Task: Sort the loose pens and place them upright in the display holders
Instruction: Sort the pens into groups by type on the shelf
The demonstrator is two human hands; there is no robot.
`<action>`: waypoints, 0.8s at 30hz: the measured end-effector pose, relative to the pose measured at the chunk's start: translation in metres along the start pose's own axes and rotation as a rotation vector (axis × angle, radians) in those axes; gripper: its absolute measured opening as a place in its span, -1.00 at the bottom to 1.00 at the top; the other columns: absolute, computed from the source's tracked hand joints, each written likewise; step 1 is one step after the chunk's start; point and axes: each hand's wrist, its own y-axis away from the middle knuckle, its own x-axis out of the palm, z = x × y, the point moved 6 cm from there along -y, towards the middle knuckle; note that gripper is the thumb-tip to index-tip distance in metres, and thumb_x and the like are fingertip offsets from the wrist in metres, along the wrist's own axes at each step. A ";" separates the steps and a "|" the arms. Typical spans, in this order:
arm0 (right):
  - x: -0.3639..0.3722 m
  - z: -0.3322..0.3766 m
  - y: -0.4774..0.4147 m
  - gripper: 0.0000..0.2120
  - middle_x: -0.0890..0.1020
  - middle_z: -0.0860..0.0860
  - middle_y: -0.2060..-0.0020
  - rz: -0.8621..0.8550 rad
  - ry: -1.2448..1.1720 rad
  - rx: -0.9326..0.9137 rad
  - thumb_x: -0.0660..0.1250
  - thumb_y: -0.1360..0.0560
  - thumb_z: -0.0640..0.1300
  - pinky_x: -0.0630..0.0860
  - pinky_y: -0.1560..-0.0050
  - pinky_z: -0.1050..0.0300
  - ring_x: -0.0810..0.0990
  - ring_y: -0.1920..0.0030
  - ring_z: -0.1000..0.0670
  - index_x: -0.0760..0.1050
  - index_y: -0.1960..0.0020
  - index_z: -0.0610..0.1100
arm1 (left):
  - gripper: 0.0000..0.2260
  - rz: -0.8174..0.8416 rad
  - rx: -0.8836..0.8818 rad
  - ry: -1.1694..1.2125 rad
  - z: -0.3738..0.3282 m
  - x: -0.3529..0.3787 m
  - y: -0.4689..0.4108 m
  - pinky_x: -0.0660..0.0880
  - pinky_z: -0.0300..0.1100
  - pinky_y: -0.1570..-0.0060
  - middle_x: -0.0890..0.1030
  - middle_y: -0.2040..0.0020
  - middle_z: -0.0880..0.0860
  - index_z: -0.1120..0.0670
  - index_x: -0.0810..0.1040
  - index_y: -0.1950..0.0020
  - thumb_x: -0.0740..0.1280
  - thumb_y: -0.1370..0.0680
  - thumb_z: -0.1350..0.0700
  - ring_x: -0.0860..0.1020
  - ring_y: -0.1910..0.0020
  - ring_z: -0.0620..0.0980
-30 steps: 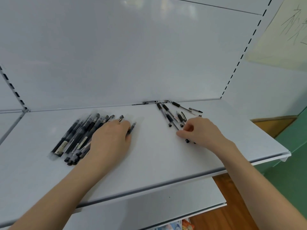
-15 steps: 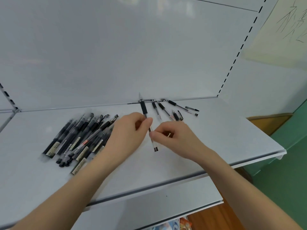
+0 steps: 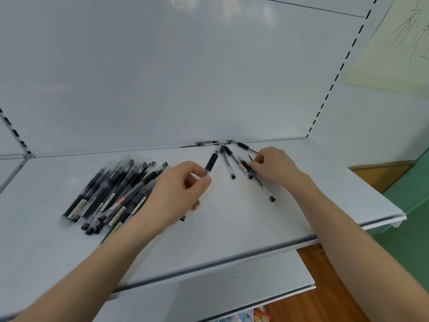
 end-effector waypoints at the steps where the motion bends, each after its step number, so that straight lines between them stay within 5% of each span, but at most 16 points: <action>1: -0.001 0.000 0.000 -0.80 0.63 -0.17 0.09 -0.010 -0.003 -0.003 0.24 -0.47 -0.16 0.38 0.17 0.12 0.51 0.15 -0.09 0.54 0.08 -0.29 | -0.94 -0.002 -0.001 0.005 0.001 -0.001 0.000 0.50 -0.19 0.40 0.50 0.40 0.05 0.04 0.52 0.14 0.29 -0.52 0.10 0.47 0.54 -0.15; 4: -0.015 0.004 0.006 -0.84 0.56 -0.17 0.29 -0.053 -0.208 -0.058 0.22 -0.49 -0.20 0.35 0.25 0.16 0.44 0.30 -0.04 0.47 0.21 -0.26 | -0.89 -0.029 0.037 -0.019 0.003 -0.008 0.002 0.47 -0.30 0.46 0.44 0.42 0.02 -0.04 0.52 0.21 0.29 -0.51 0.09 0.39 0.52 -0.16; 8: -0.042 0.030 0.035 -0.86 0.58 0.03 0.26 0.084 -0.774 -0.227 0.24 -0.54 -0.23 0.48 0.31 0.35 0.54 0.33 0.17 0.50 0.12 -0.03 | -0.89 -0.069 0.095 -0.087 0.000 -0.017 0.006 0.32 -0.45 0.43 0.53 0.36 -0.04 -0.07 0.55 0.22 0.30 -0.50 0.08 0.36 0.45 -0.17; 18: -0.053 0.066 0.065 -0.78 0.57 0.22 0.38 0.197 -0.684 -0.481 0.25 -0.53 -0.29 0.47 0.26 0.38 0.49 0.31 0.19 0.56 0.10 0.00 | -0.82 -0.024 0.183 -0.142 -0.012 -0.018 0.016 0.33 -0.46 0.30 0.55 0.37 -0.02 -0.13 0.51 0.25 0.29 -0.51 0.11 0.41 0.33 -0.18; 24: -0.059 0.066 0.069 -0.80 0.54 0.00 0.27 0.208 -0.628 -0.484 0.25 -0.52 -0.30 0.47 0.27 0.39 0.48 0.30 0.13 0.56 0.09 -0.03 | -0.82 -0.020 0.185 -0.135 -0.011 -0.020 0.017 0.33 -0.45 0.30 0.53 0.38 -0.04 -0.14 0.51 0.25 0.29 -0.51 0.11 0.40 0.33 -0.18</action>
